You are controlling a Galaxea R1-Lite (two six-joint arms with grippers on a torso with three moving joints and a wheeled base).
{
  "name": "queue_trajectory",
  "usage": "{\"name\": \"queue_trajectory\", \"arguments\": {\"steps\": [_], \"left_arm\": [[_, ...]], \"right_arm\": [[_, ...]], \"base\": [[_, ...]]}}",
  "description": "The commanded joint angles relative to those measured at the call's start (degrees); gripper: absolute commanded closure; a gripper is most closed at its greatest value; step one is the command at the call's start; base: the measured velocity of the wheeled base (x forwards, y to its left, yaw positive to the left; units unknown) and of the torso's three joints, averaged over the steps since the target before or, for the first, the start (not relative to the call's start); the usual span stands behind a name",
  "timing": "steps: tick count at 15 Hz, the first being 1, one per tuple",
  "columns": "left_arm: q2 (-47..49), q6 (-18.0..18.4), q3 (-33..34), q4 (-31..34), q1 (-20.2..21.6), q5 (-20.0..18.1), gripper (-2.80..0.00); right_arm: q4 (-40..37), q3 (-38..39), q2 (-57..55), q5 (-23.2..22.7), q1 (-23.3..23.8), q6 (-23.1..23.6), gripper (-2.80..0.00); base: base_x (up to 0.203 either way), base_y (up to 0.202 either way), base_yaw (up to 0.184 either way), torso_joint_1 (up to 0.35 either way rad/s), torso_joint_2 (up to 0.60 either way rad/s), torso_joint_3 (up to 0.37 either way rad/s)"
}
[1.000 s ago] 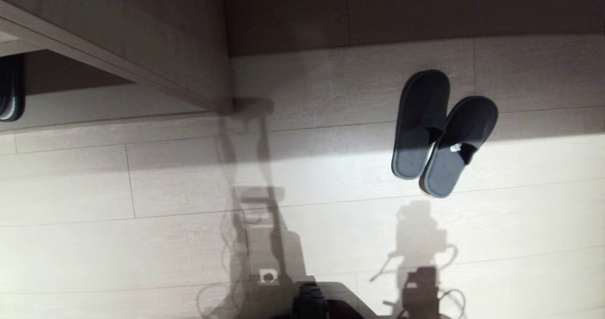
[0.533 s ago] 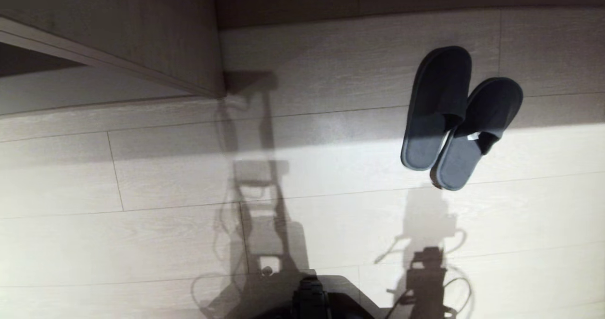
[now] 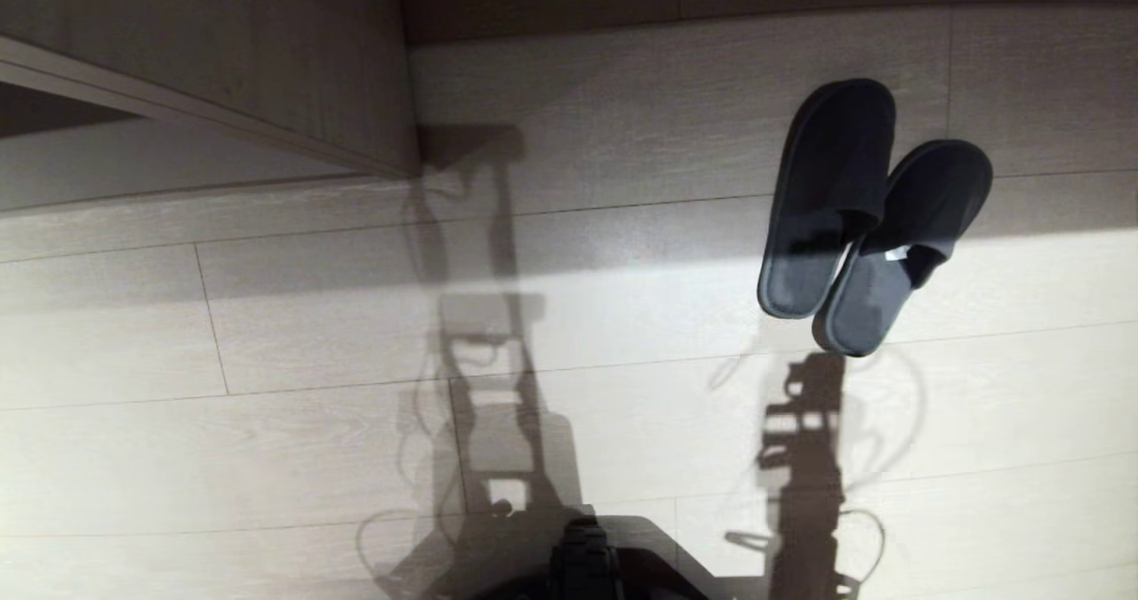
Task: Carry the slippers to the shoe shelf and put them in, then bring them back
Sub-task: Pick up the slippers on the floor
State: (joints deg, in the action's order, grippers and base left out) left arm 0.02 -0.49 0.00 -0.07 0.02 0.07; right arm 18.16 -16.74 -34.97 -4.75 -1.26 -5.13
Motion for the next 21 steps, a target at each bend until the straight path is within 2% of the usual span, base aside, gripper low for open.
{"name": "queue_trajectory", "arguments": {"steps": [1, 4, 7, 8, 10, 13, 17, 21], "left_arm": [[0.0, 0.0, 0.0, 0.0, 0.1, 0.0, 0.00], [0.0, 0.0, 0.0, 0.0, 0.1, 0.0, 0.00], [0.0, 0.0, 0.0, 0.0, 0.0, 0.0, 0.00], [0.0, 0.0, 0.0, 0.0, 0.0, 0.0, 0.00], [0.0, 0.0, 0.0, 0.0, 0.0, 0.0, 0.00], [0.0, 0.0, 0.0, 0.0, 0.0, 0.0, 0.00], [0.0, 0.0, 0.0, 0.0, 0.1, 0.0, 0.00], [0.0, 0.0, 0.0, 0.0, 0.1, 0.0, 0.00]], "right_arm": [[5.8, -3.0, -19.8, 0.3, -0.2, -0.3, 0.00], [20.4, -8.4, -39.5, 4.3, -0.2, -0.9, 0.00], [32.9, -12.9, -50.9, 8.1, -0.5, -1.2, 0.00], [35.4, -13.6, -53.0, 8.8, -0.5, -1.3, -2.80], [39.6, -13.9, -55.0, 9.9, -0.7, -0.8, -2.80], [47.7, -13.1, -60.6, 11.3, -0.7, 2.8, -2.80], [61.7, -12.4, -69.3, 11.9, -0.7, 3.9, -2.80], [62.2, -14.5, -70.9, 11.7, -0.8, 3.7, -2.80]], "base": [[0.000, 0.000, 0.000, 0.000, 0.00, 0.000], [0.000, 0.000, 0.000, 0.000, 0.00, 0.000], [0.000, 0.000, 0.000, 0.000, 0.00, 0.000], [0.000, 0.000, 0.000, 0.000, 0.00, 0.000], [0.000, 0.000, 0.000, 0.000, 0.00, 0.000], [0.000, 0.000, 0.000, 0.000, 0.00, 0.000], [0.000, 0.000, 0.000, 0.000, 0.00, 0.000], [0.000, 0.000, 0.000, 0.000, 0.00, 0.000]]}}
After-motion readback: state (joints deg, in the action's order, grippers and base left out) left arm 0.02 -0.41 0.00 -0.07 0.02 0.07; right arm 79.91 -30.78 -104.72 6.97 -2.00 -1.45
